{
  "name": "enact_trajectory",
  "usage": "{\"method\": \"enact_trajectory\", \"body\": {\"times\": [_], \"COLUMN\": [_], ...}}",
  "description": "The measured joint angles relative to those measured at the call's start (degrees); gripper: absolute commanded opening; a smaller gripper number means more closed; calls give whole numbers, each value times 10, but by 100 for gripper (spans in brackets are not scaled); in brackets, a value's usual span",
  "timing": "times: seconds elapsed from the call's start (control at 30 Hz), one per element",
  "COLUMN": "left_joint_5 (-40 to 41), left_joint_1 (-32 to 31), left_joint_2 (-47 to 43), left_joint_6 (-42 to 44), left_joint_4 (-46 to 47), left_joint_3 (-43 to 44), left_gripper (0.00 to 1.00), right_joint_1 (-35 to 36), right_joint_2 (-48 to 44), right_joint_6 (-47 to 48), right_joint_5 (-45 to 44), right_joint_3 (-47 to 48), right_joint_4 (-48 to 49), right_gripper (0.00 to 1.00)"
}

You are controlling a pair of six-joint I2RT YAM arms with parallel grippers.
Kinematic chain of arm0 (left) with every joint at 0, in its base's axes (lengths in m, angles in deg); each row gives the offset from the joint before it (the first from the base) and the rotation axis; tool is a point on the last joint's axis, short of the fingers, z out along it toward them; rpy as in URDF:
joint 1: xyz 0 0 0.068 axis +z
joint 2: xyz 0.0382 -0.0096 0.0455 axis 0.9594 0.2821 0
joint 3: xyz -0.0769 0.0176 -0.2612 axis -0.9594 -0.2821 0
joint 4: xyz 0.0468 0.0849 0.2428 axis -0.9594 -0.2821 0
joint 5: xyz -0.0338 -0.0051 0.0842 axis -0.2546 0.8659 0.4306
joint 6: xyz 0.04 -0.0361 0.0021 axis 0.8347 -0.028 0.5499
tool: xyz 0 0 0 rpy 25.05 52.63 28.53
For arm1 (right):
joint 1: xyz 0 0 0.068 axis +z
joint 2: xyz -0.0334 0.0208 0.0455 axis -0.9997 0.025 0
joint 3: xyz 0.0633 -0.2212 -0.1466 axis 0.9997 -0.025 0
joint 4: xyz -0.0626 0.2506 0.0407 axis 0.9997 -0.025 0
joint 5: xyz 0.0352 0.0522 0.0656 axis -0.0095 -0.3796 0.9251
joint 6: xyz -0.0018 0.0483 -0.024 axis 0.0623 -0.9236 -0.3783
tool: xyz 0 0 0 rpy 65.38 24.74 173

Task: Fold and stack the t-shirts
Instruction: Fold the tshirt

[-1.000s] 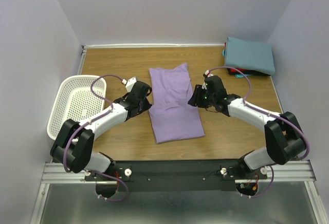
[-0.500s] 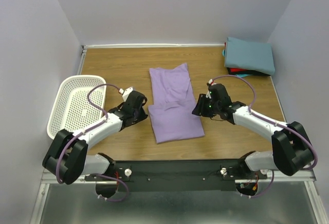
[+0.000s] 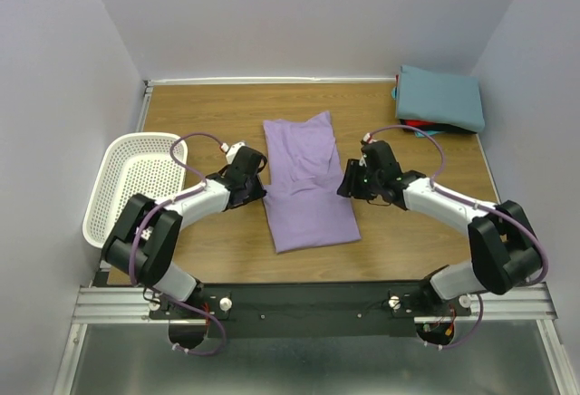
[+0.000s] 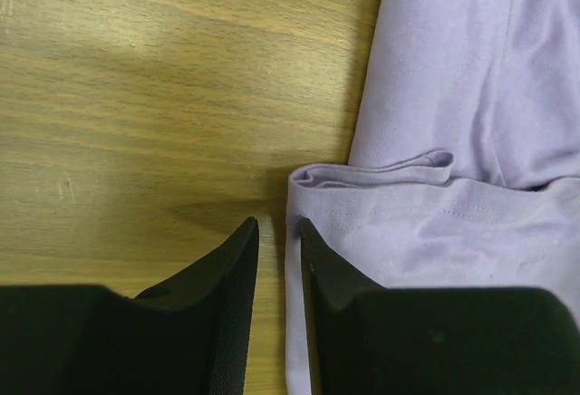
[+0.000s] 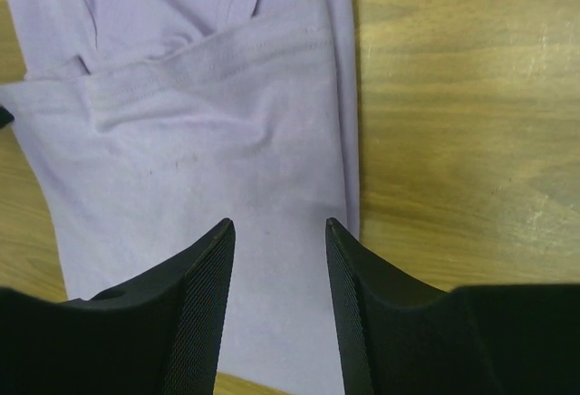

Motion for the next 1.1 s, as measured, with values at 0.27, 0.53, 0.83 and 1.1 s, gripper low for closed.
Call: {"method": "enact_trajectory", "body": {"times": [0.27,0.53,0.83,1.1], "left_joint_5": [-11,-34,-49,-60], "left_joint_1": [1,2,2,2], "left_joint_2": [22,47,47,47], "left_joint_6": [25,47,58,70], "left_joint_4": [19,39,43,44], "left_joint_3": [14,25,38,43], "left_gripper": [34,28,15,9], "right_joint_1": [0,-5,-17,-20], "right_joint_2": [58,125,159,193], "right_joint_6": [22,31,32,33], "right_joint_5": [-30,-35,-53,-63], "right_joint_3": [56,99,127,158], "right_joint_4": [5,18,23,33], "right_gripper": [56,56,56,52]}}
